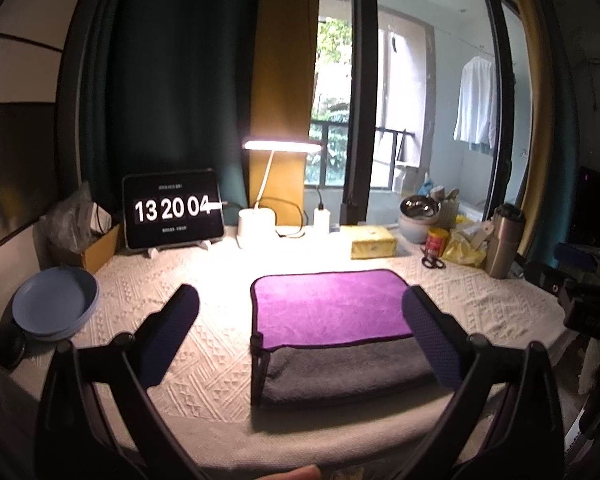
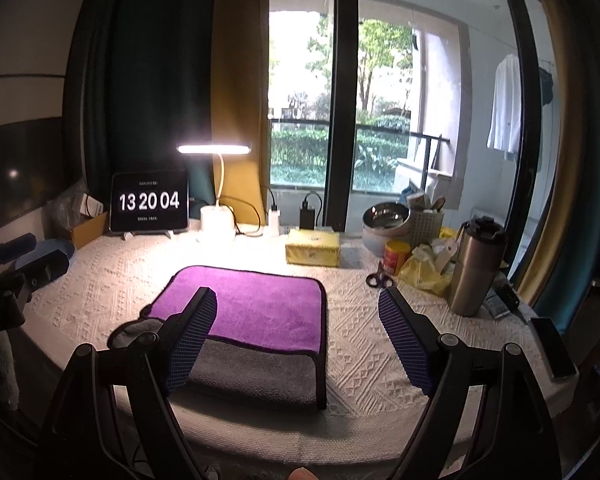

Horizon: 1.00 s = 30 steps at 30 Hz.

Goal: Fold towel

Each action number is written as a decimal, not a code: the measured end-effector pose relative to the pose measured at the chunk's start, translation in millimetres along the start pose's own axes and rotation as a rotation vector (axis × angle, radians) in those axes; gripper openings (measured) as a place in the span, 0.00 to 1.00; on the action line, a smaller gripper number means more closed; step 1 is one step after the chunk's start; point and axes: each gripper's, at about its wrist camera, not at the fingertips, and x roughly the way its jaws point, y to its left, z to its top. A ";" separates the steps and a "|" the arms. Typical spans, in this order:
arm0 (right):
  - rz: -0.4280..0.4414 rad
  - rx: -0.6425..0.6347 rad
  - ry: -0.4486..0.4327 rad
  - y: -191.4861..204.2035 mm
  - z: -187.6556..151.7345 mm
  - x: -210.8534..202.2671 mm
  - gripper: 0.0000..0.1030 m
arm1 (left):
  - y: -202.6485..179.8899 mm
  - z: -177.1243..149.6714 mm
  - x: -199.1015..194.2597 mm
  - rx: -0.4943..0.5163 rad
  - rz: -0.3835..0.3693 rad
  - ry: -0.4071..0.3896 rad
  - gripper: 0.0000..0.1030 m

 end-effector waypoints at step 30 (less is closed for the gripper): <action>0.096 0.069 0.339 -48.0 -54.2 149.8 0.66 | 23.5 -71.3 158.6 0.043 0.029 0.430 0.96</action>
